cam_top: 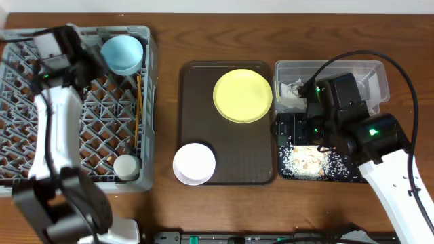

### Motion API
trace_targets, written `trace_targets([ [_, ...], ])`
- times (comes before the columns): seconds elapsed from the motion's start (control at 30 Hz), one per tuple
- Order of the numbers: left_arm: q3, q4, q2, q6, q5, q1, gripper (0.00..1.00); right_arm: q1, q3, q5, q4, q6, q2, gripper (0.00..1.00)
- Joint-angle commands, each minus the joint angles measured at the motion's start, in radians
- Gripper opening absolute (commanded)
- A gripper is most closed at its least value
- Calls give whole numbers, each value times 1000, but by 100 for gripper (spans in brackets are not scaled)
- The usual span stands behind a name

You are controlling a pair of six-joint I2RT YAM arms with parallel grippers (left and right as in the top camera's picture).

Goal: Sort waste into correct bins and load items into the dishwasher
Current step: 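Lift the blue bowl and carry it over the dish rack, then lower the blue bowl into the rack's upper slots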

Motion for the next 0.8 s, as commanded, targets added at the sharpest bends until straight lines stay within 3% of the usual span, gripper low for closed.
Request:
trace_targets([
  [0.0,4,26,47,-18,96,0,50,-3,1,-2,-1,-8,2,99],
  [0.23,4,42,119,-18,63,0,34,-3,1,-2,2,-8,2,99],
  [0.37,4,50,113,-18,62,0,11,-3,1,-2,3,-8,2,99],
  [0.77,4,-29,104,-6,5,2,6,-3,1,-2,3,-8,2,99],
])
